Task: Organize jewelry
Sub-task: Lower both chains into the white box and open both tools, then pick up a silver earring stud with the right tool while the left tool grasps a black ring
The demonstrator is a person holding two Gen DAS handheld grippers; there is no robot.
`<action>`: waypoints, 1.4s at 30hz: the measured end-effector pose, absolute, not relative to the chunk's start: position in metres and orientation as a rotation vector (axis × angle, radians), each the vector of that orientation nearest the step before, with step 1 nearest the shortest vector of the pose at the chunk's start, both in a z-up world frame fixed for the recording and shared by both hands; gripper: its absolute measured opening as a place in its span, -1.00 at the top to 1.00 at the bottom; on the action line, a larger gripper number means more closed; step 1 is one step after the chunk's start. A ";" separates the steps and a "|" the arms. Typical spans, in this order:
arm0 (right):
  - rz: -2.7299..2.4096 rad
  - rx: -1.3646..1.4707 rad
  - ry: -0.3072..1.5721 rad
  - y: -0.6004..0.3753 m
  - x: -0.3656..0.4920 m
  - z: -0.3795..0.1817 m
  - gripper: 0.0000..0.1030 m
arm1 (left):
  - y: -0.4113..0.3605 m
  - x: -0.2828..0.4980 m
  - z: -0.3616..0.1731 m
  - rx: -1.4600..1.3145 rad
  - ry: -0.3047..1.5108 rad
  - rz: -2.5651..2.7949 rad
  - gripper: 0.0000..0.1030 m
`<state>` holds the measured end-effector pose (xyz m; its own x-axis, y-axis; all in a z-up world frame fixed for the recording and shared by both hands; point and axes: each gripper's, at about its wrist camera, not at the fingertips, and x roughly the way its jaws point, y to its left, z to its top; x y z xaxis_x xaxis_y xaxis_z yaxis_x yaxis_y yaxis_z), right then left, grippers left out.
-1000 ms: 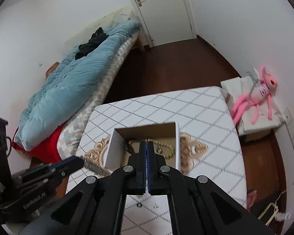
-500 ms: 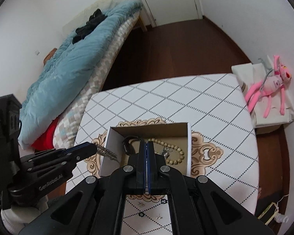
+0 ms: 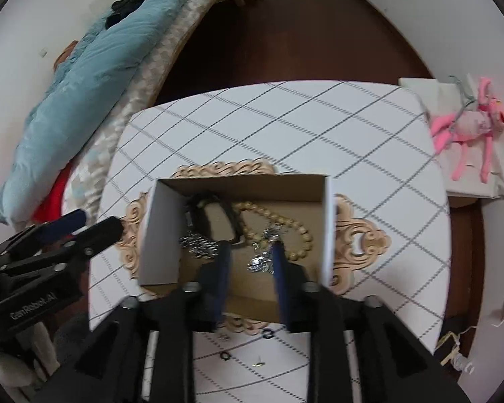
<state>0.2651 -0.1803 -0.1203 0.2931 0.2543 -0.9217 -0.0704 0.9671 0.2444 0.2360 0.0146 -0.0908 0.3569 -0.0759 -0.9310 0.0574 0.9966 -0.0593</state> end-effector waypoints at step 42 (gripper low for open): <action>-0.071 0.011 0.978 -0.210 0.146 -0.073 -0.99 | 0.003 0.119 -0.056 0.041 0.960 0.035 -1.00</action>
